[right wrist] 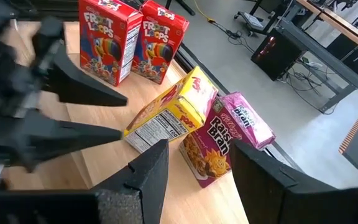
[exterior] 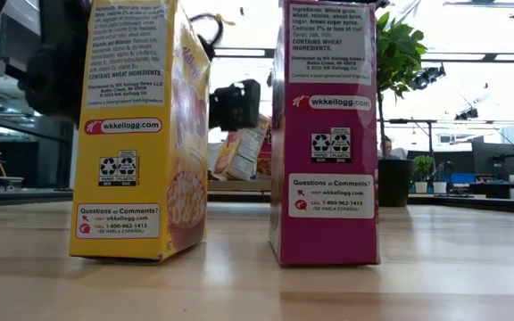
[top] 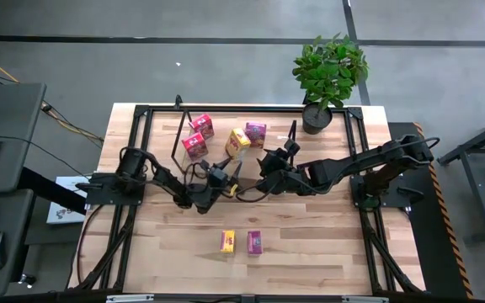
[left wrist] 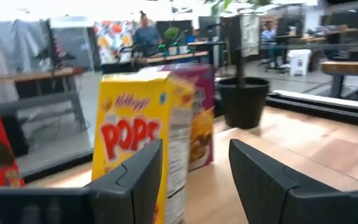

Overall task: Stack cereal on shelf
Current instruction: Put the yellow cereal box on the shelf

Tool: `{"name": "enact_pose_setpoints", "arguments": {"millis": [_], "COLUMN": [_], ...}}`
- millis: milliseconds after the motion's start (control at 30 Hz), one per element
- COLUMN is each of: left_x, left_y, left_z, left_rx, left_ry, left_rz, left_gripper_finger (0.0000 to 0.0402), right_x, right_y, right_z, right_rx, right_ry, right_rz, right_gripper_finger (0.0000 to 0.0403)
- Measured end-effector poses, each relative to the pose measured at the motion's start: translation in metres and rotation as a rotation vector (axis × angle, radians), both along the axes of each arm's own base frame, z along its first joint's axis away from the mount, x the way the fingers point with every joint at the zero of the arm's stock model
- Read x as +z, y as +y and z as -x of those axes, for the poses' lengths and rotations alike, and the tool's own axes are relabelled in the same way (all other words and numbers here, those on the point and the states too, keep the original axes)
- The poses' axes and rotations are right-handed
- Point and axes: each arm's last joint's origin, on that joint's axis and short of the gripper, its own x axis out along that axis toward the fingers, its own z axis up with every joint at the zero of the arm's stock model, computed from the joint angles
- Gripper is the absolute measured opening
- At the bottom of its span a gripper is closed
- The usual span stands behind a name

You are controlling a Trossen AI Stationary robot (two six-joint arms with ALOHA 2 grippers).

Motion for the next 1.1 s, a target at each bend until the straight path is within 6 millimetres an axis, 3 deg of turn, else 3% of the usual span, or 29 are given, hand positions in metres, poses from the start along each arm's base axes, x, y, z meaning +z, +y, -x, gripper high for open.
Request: {"name": "enact_pose_setpoints", "arguments": {"millis": [200, 333, 467, 567, 733, 867, 1100], "left_x": [0.036, 0.067, 0.085, 0.084, 0.083, 0.093, 0.121], "left_y": [-0.027, -0.041, -0.032, -0.016, 0.007, 0.009, 0.003], "left_z": [0.016, 0.044, 0.084, 0.115, 0.146, 0.145, 0.123], "left_rx": [-0.100, -0.209, -0.295, -0.447, -0.672, -0.769, -0.756], "left_ry": [0.110, 0.165, 0.106, -0.016, -0.217, -0.208, 0.011], "left_rz": [-0.145, -0.275, -0.290, -0.258, -0.130, -0.073, -0.046], "left_gripper_finger": [0.0171, 0.0126, 0.0022, 0.0010, 0.0001, 0.0000, 0.0000], "right_x": [-0.001, -0.001, 0.000, -0.002, -0.005, -0.011, -0.040], "right_y": [-0.007, -0.019, -0.038, -0.053, -0.071, -0.079, -0.082], "right_z": [-0.003, -0.008, -0.012, -0.011, -0.009, -0.011, -0.023], "right_rx": [0.073, 0.176, 0.207, 0.196, 0.195, 0.197, 0.175], "right_ry": [0.039, 0.071, 0.063, 0.088, 0.109, 0.126, 0.217], "right_rz": [-0.041, -0.086, -0.132, -0.161, -0.219, -0.242, -0.257], "right_gripper_finger": [0.0162, 0.0151, 0.0093, 0.0020, 0.0005, 0.0002, 0.0000]}}
